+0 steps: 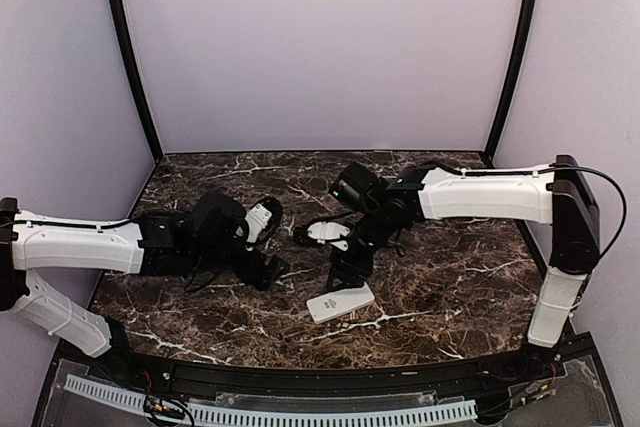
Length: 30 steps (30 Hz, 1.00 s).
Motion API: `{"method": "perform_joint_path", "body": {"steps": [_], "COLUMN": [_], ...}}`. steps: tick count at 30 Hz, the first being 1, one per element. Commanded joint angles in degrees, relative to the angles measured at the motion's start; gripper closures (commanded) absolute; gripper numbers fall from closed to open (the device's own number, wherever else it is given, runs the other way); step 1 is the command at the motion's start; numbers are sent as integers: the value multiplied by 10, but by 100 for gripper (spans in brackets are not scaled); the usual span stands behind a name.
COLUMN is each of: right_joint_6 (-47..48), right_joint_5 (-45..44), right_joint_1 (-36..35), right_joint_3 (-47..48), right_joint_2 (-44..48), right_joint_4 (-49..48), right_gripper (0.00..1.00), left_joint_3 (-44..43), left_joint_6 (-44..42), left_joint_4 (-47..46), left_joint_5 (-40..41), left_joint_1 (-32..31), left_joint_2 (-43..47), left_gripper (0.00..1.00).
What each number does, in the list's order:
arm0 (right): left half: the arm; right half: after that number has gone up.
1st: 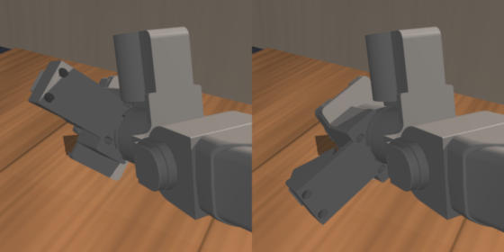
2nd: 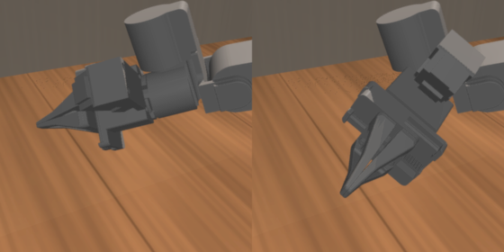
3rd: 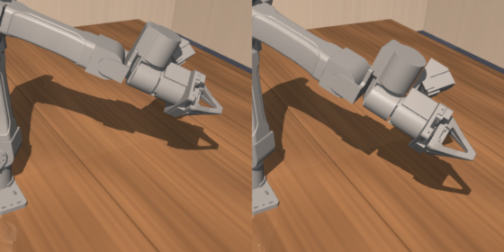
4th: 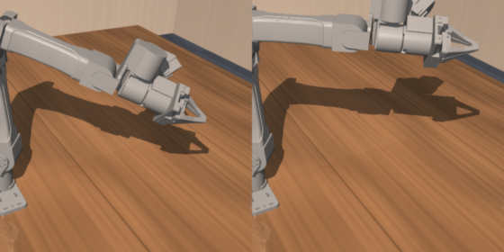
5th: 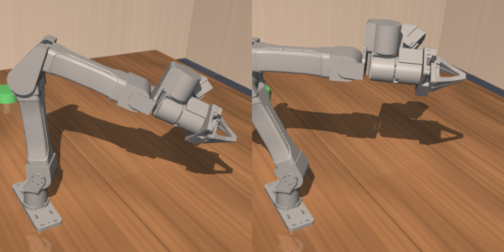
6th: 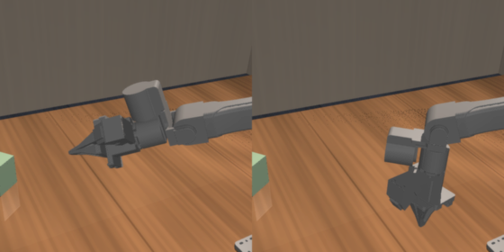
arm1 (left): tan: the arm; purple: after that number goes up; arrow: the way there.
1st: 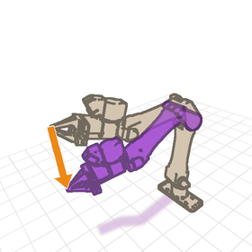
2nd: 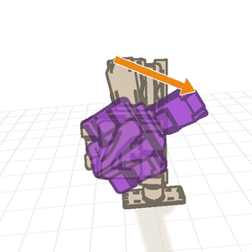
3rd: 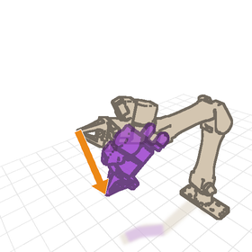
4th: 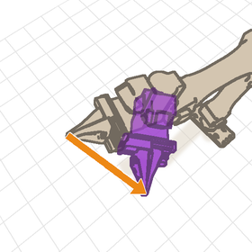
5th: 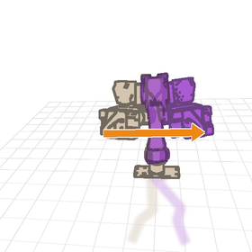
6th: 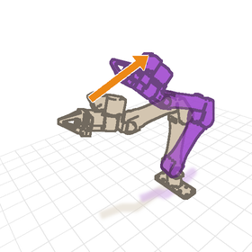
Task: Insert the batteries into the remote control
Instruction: Pick up the remote control from the center of the board.
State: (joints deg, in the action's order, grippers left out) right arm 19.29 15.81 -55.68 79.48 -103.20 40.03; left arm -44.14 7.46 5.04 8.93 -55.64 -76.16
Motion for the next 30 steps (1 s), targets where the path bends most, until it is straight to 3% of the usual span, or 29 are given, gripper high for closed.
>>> {"method": "perform_joint_path", "body": {"steps": [1,6,14,23,30], "right_joint_6": [175,228,233,215,178], "right_joint_5": [40,19,-27,-43,-2], "right_joint_1": [-28,-49,-68,-71,-66], "right_joint_3": [55,91,78,83,93], "right_joint_2": [-85,-140,-183,-183,-143], "right_joint_4": [21,50,42,53,48], "right_gripper": [27,26,26,45,59], "left_joint_3": [-18,-2,15,23,20], "left_joint_6": [66,84,73,52,43], "left_joint_4": [64,48,26,1,-4], "left_joint_5": [53,69,91,82,71], "left_joint_1": [54,99,114,116,116], "left_joint_2": [15,46,67,72,75], "left_gripper": [4,4,4,4,5]}}
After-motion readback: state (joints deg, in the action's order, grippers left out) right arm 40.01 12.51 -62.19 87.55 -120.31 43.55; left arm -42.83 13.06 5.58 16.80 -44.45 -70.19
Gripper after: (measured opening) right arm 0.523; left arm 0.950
